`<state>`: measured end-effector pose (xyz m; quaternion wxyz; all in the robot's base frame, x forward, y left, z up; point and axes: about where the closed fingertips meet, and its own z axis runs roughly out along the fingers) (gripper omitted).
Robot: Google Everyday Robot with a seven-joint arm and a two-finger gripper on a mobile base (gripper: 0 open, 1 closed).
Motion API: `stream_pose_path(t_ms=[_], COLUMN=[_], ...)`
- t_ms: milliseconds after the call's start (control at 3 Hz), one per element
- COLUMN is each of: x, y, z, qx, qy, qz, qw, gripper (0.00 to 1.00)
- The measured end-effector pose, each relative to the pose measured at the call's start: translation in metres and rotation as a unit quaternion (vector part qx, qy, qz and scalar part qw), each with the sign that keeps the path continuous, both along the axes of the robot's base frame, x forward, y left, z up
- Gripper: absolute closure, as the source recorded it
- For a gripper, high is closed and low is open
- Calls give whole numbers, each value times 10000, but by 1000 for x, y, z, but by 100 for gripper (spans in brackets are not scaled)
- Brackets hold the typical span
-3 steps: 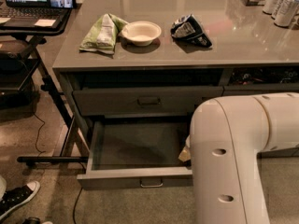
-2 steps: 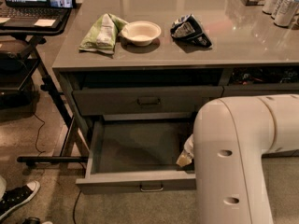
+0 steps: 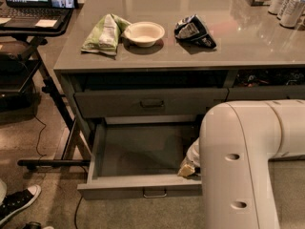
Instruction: Open middle drawer
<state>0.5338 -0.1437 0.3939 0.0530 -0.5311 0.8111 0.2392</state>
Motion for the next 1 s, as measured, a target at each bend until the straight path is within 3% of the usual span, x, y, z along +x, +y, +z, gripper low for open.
stream_pose_path(t_ms=[333,1000], x=[-7,-6], y=[1,0], z=[1,5], qx=[52,74], qy=[75,-40], qz=[69,26], qw=[9999,10000], gripper=[0,0])
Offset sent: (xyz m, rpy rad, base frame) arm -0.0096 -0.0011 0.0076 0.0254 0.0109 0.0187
